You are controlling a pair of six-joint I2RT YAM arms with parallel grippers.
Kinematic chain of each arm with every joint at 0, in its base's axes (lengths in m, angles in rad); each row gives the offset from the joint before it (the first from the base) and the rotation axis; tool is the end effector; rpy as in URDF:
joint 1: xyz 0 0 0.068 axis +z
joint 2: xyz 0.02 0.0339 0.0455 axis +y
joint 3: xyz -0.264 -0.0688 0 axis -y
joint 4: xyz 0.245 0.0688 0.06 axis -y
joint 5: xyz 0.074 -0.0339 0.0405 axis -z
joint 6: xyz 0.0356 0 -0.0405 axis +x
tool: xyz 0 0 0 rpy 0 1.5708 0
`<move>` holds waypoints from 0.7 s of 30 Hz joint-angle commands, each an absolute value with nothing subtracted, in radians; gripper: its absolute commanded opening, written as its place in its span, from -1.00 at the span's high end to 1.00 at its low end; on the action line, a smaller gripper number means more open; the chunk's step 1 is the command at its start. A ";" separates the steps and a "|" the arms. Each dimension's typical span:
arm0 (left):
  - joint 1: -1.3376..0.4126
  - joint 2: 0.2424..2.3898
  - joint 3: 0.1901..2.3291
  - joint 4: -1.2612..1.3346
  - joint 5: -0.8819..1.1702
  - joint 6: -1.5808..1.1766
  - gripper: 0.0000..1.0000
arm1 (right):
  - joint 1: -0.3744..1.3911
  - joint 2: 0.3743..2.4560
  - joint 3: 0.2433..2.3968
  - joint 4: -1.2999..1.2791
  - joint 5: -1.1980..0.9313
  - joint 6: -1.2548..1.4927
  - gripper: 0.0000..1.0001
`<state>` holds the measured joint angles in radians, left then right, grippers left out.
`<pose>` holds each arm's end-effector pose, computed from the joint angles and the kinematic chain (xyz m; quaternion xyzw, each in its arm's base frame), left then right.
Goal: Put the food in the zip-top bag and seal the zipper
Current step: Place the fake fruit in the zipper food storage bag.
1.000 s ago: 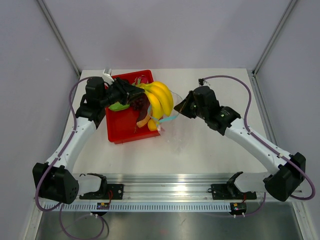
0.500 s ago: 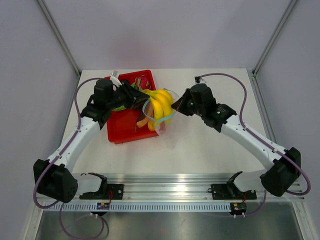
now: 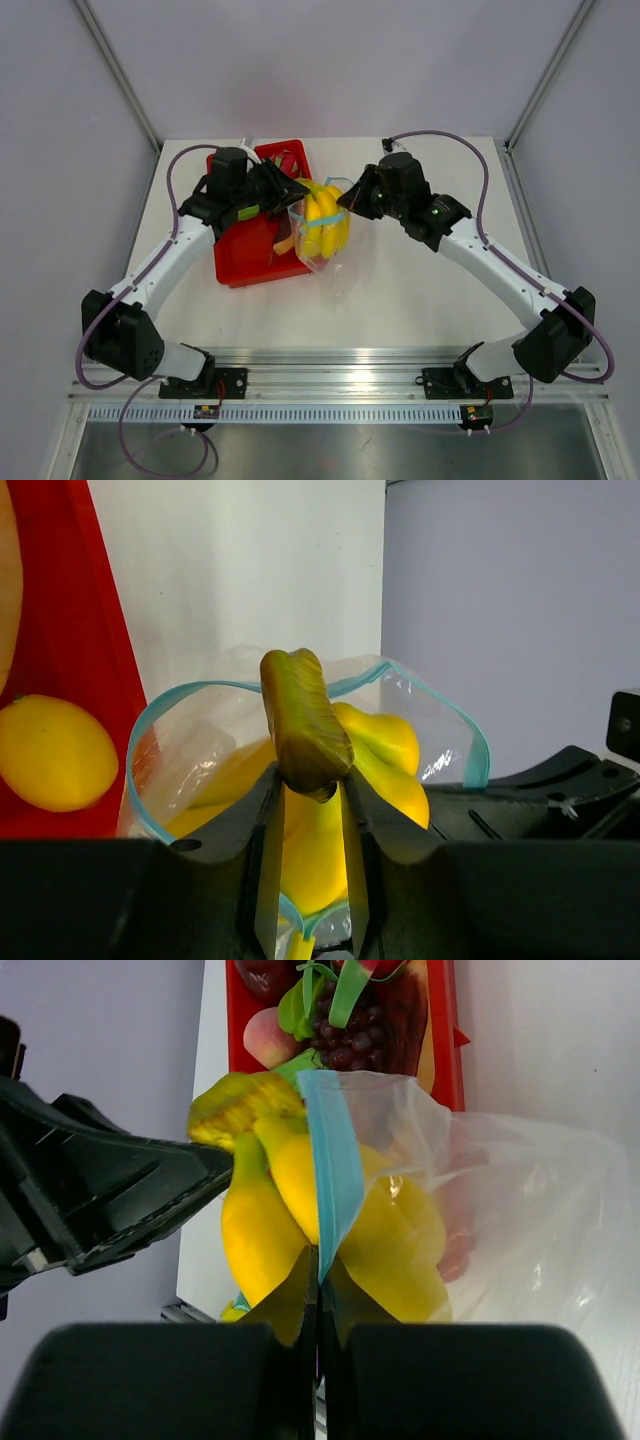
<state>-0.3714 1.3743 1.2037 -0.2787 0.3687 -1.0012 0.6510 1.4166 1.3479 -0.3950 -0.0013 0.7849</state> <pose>0.2904 -0.1269 0.3434 -0.1652 0.8218 -0.4514 0.3061 0.2593 0.1976 0.3684 0.0566 0.8488 0.3462 0.3956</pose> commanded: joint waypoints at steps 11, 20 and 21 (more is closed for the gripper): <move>-0.495 1.413 1.358 -0.337 0.423 -0.914 1.00 | 0.635 1.404 1.428 -0.429 -0.025 0.687 1.00; -0.495 1.328 1.289 -0.290 0.428 -0.859 1.00 | 0.606 1.431 1.447 -0.433 -0.029 0.683 1.00; -0.495 1.325 1.287 -0.288 0.437 -0.851 1.00 | 0.606 1.434 1.450 -0.434 -0.028 0.681 1.00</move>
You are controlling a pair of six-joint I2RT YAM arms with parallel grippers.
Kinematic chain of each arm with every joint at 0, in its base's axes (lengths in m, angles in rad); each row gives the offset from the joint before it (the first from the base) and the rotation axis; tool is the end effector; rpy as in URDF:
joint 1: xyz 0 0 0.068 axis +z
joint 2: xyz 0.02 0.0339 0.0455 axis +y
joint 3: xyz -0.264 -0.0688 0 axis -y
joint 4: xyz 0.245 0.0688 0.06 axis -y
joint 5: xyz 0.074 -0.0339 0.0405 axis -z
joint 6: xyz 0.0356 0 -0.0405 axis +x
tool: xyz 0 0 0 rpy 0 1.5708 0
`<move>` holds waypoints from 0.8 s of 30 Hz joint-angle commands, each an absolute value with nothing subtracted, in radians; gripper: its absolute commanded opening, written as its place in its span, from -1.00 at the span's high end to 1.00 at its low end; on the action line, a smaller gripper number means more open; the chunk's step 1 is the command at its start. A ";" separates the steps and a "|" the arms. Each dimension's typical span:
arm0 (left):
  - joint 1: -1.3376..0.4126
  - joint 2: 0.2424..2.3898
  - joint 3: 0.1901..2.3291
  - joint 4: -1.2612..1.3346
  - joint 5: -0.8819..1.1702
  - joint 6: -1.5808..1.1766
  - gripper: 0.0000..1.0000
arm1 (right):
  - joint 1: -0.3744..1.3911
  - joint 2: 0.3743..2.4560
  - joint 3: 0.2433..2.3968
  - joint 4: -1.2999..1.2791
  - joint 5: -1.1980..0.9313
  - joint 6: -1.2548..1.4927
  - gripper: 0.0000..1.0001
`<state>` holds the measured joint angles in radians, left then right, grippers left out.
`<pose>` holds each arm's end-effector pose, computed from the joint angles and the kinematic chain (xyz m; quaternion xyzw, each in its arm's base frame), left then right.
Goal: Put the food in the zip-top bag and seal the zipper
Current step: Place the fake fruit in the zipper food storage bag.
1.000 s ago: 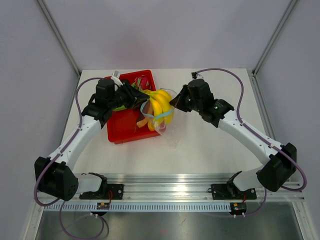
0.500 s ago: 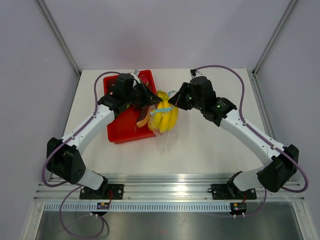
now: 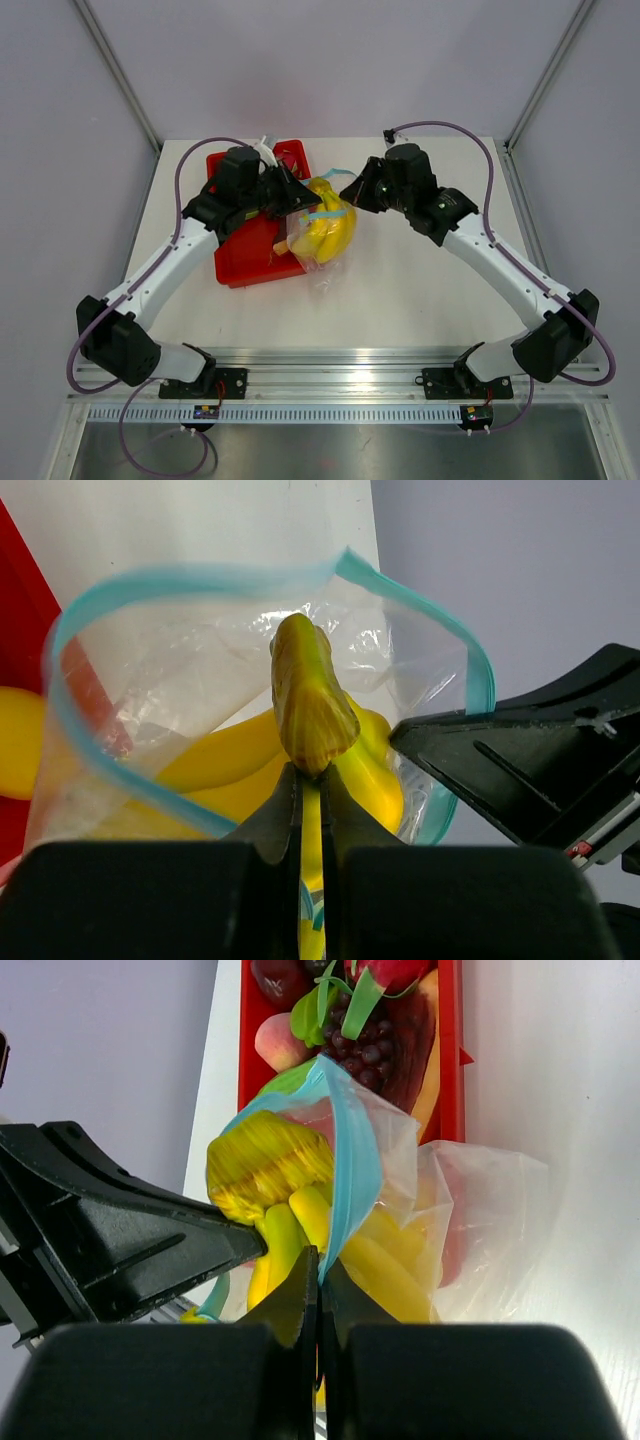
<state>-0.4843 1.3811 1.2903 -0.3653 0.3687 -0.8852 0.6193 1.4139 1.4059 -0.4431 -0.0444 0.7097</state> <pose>0.2736 -0.1584 0.3631 -0.0711 0.8369 -0.4494 0.3044 0.2620 0.1887 0.3845 0.0265 0.8468 0.3422 0.4064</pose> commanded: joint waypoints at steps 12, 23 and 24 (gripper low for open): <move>-0.499 1.296 1.241 -0.265 0.521 -0.773 1.00 | 0.595 1.493 1.502 -0.456 -0.043 0.655 1.00; -0.561 1.446 1.324 -0.213 0.502 -0.816 1.00 | 0.595 1.370 1.499 -0.472 -0.120 0.627 1.00; -0.571 1.456 1.337 -0.221 0.502 -0.815 1.00 | 0.595 1.362 1.493 -0.477 -0.120 0.627 1.00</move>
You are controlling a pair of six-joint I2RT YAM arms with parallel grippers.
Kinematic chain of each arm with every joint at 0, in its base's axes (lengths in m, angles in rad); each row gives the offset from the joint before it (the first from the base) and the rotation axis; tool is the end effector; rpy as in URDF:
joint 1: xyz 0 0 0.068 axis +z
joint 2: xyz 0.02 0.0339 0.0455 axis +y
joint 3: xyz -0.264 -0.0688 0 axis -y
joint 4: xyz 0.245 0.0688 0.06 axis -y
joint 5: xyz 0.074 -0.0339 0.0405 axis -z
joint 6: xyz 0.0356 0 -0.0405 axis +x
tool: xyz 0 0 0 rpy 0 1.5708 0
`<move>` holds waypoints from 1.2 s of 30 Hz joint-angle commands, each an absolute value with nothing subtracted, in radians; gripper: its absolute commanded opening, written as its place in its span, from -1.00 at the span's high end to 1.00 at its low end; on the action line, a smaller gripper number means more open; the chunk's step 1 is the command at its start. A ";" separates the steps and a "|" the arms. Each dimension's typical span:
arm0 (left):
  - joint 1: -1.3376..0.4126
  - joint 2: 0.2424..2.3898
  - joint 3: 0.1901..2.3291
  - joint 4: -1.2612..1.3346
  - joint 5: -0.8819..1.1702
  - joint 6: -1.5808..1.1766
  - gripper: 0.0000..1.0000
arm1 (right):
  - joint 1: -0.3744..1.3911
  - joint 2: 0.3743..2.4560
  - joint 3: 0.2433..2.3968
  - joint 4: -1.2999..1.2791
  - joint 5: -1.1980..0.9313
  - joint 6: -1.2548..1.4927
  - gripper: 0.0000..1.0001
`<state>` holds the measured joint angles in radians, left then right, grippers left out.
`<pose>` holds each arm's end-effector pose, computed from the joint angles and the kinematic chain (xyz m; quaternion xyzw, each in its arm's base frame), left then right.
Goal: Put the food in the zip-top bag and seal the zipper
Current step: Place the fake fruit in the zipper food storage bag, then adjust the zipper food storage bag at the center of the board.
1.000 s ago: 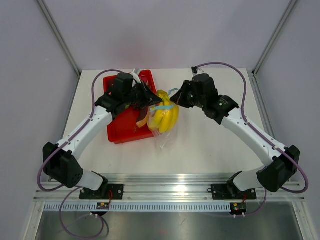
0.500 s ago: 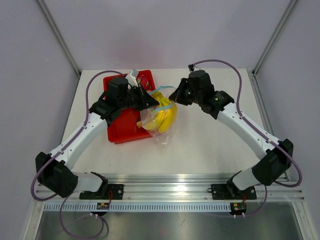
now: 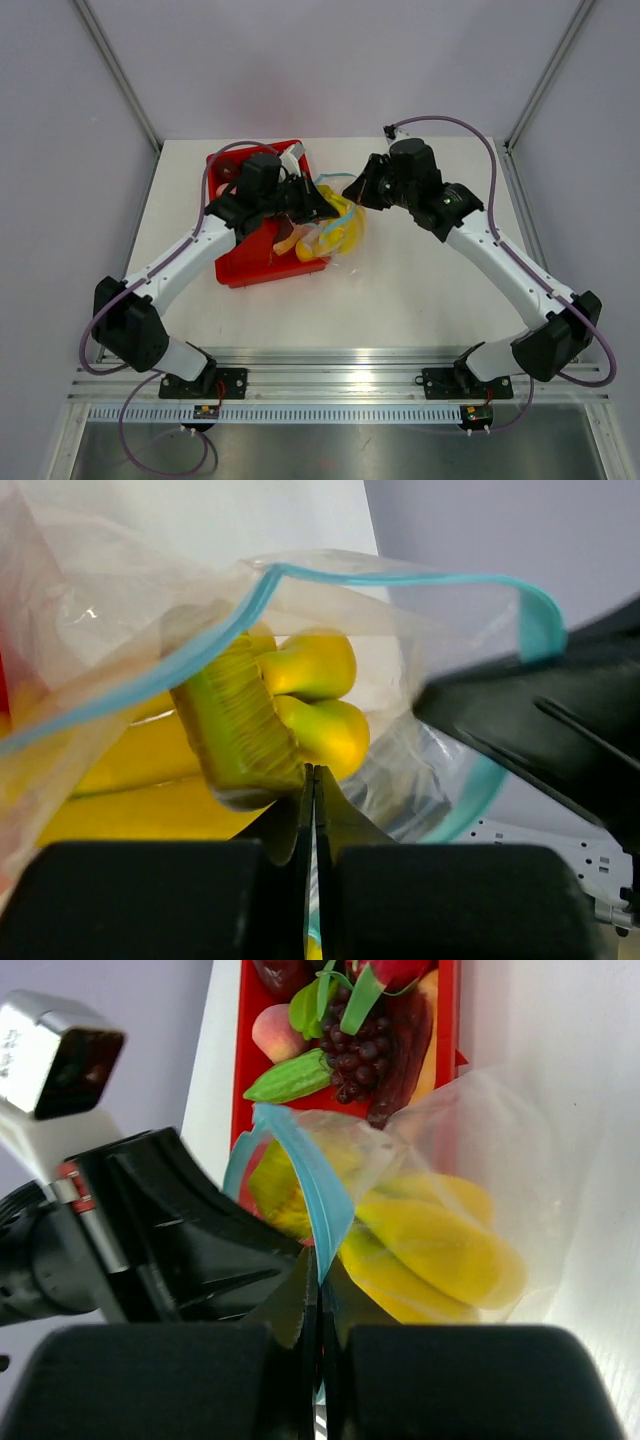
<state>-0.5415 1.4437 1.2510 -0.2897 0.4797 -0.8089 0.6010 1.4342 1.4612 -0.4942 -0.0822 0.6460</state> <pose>0.2761 -0.1852 0.3384 0.0111 0.8400 -0.4730 0.2655 0.2665 0.1862 0.3923 -0.0024 0.8511 0.3342 0.4048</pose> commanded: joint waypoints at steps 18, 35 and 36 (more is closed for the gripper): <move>-0.568 1.266 1.332 -0.545 0.229 -0.667 -0.81 | 0.595 1.230 1.416 -0.523 -0.018 0.626 1.00; -0.566 1.308 1.226 -0.514 0.198 -0.719 0.08 | 0.595 1.180 1.371 -0.534 -0.006 0.632 1.00; -0.568 1.313 1.224 -0.511 0.205 -0.721 0.07 | 0.594 1.175 1.370 -0.535 -0.006 0.632 1.00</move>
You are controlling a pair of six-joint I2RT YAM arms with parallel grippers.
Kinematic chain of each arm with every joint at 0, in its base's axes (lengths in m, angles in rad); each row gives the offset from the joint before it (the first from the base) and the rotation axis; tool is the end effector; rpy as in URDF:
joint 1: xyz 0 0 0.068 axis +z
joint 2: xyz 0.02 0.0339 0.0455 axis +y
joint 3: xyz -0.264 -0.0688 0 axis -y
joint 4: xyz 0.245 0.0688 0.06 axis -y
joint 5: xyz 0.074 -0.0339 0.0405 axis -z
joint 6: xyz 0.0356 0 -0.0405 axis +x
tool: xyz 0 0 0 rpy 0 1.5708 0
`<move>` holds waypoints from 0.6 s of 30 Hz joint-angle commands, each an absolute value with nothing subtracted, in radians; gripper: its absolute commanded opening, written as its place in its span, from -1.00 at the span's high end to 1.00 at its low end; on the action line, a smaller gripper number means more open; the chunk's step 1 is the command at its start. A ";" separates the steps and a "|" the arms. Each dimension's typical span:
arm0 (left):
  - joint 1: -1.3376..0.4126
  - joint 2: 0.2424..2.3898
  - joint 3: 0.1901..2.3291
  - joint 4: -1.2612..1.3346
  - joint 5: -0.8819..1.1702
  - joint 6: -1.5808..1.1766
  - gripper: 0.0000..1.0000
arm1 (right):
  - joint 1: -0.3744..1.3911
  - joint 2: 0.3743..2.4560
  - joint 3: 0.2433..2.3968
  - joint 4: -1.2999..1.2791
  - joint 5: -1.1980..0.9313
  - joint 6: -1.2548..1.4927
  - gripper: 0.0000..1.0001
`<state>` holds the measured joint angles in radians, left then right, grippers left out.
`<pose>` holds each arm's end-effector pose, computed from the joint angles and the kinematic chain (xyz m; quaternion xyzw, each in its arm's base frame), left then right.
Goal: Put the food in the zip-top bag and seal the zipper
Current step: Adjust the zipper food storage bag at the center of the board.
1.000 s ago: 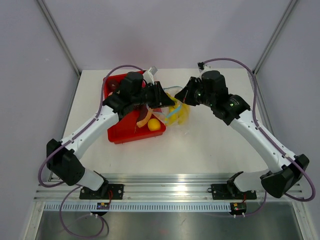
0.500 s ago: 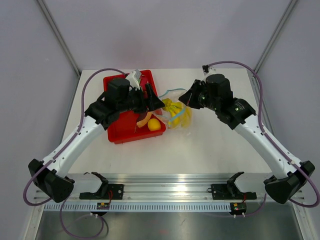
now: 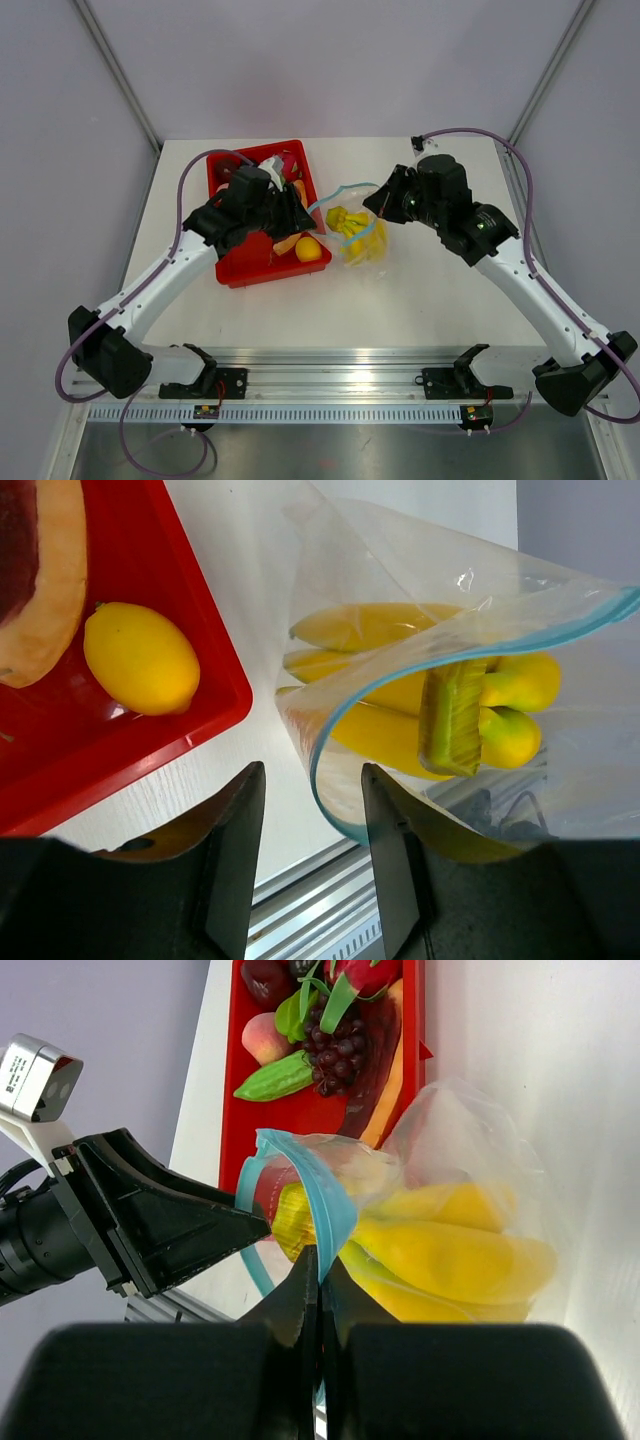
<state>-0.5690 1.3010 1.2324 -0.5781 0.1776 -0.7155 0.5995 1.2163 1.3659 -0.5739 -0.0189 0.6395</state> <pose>0.2369 -0.1590 0.3453 -0.0258 0.8921 -0.3295 0.3080 0.2156 0.1481 0.4118 0.0117 0.8400 0.3214 0.4369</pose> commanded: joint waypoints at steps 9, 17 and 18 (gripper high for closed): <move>-0.583 1.382 1.226 -0.469 0.273 -0.738 1.00 | 0.594 1.161 1.359 -0.581 0.081 0.618 1.00; -0.707 1.543 1.464 -0.475 0.351 -0.726 1.00 | 0.557 1.177 1.472 -0.733 0.251 0.528 1.00; -0.712 1.545 1.491 -0.471 0.363 -0.724 1.00 | 0.557 1.166 1.489 -0.750 0.262 0.508 1.00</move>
<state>-0.6830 1.5394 1.3560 -0.5137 0.2844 -0.7341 0.5678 1.1957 1.3731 -0.7177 0.1604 0.5770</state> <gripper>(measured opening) 0.005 0.012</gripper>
